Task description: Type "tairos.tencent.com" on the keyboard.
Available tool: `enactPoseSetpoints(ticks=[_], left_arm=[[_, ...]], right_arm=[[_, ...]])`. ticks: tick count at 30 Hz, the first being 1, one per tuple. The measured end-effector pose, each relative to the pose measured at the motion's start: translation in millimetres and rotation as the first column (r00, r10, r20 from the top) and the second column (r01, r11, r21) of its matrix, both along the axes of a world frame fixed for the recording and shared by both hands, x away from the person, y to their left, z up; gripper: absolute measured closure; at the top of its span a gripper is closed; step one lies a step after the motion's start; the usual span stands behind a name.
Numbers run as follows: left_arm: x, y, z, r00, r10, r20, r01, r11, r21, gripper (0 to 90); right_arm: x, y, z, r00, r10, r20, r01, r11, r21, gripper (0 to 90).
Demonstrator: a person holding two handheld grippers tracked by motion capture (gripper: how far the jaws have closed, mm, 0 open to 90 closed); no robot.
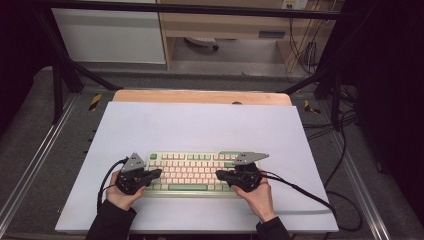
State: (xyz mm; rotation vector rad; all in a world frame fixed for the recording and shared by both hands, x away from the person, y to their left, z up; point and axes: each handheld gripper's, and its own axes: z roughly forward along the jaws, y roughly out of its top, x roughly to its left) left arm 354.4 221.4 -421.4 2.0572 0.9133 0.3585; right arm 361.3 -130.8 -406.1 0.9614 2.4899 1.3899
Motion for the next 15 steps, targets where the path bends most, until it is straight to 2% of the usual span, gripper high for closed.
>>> enactPoseSetpoints(ticks=[9,15], left_arm=[[0.3,-0.3,-0.4,1.0,-0.002,0.001,0.002,1.0,0.0,90.0],[0.2,-0.5,-0.4,1.0,-0.002,0.003,0.002,1.0,0.002,90.0]], right_arm=[[6.7,19.6,0.4,0.9998,0.021,0.005,-0.021,0.9997,-0.011,90.0],[12.9,34.7,-2.2,0.9999,0.013,0.007,-0.013,0.9998,-0.016,90.0]])
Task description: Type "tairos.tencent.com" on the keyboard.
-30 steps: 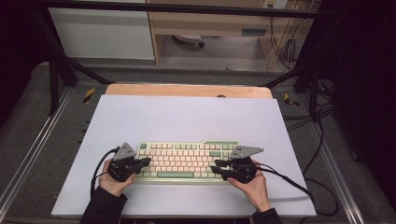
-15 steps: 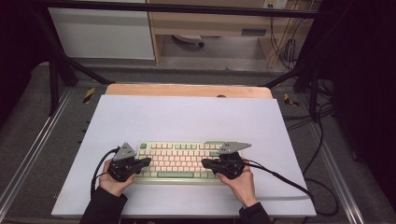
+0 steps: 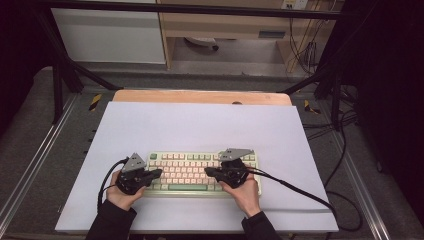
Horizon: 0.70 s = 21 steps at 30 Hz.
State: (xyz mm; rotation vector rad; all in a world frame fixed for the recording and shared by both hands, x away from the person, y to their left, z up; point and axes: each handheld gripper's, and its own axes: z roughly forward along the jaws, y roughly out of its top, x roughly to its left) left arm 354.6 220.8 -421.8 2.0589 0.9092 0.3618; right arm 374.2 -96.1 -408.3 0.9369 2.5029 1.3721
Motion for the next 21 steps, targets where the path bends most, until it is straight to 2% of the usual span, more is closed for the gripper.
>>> enactPoseSetpoints(ticks=[7,21], left_arm=[[0.2,0.1,-0.1,1.0,-0.001,0.0,0.001,1.0,0.0,90.0],[0.3,-0.4,-0.6,1.0,-0.001,0.0,0.001,1.0,-0.001,90.0]], right_arm=[[9.3,13.8,-7.4,0.9997,-0.023,-0.003,0.023,0.9995,-0.02,90.0],[19.6,21.0,-22.3,0.9983,-0.057,-0.013,0.056,0.9971,-0.052,90.0]])
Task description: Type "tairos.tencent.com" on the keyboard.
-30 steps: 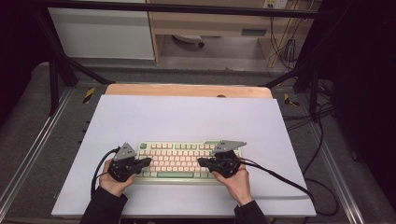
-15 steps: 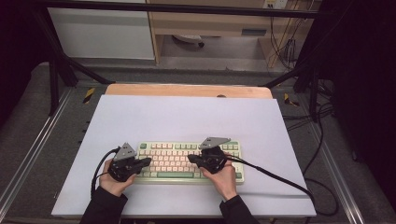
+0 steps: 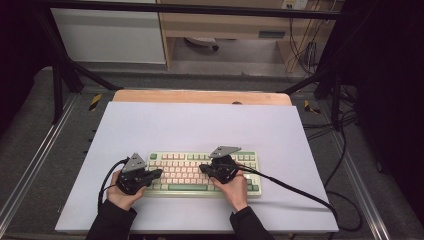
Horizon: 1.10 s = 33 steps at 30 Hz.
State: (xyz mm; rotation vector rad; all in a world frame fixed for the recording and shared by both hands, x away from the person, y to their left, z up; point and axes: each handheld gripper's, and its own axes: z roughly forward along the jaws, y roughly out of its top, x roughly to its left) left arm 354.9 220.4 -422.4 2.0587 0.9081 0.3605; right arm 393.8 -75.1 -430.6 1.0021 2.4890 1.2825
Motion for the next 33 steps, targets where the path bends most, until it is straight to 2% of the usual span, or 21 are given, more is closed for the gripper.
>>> enactPoseSetpoints(ticks=[8,15,24,33], left_arm=[[-0.1,-0.5,0.0,1.0,-0.001,0.001,0.001,1.0,0.001,90.0],[-0.2,0.3,0.6,1.0,0.0,0.001,0.0,1.0,0.0,90.0],[-0.7,0.2,1.3,1.0,0.001,0.004,-0.001,1.0,-0.001,90.0],[-0.9,-0.2,1.5,1.0,0.002,0.005,-0.002,1.0,-0.001,90.0]], right_arm=[[1.1,2.9,-3.9,1.0,0.009,0.003,-0.009,0.9997,-0.024,90.0],[-1.6,0.3,2.3,0.9998,0.018,0.011,-0.018,0.9998,-0.003,90.0],[-10.4,-12.5,20.3,0.9989,0.033,0.035,-0.033,0.9995,-0.002,90.0],[-15.6,-29.7,21.4,0.9994,0.031,0.015,-0.031,0.9994,0.015,90.0]])
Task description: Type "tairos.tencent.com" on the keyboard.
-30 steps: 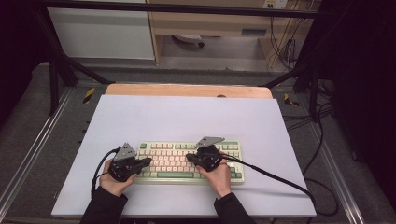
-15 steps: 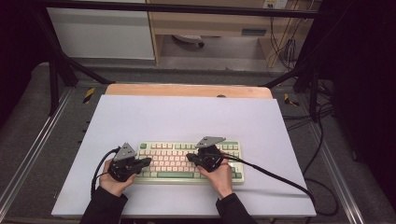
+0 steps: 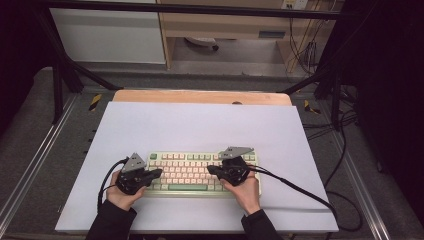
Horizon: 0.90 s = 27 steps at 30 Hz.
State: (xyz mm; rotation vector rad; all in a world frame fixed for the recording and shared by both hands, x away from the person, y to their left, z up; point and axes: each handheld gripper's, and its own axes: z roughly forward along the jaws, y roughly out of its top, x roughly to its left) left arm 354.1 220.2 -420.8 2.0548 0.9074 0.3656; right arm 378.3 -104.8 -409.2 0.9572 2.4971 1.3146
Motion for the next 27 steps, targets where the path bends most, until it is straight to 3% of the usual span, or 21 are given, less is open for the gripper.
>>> enactPoseSetpoints(ticks=[27], left_arm=[[0.6,-19.3,8.0,0.9996,-0.026,0.007,0.026,0.9997,0.0,90.0]], right_arm=[[-18.9,-47.7,-7.7,0.9979,-0.015,-0.064,0.017,0.9989,0.044,90.0]])
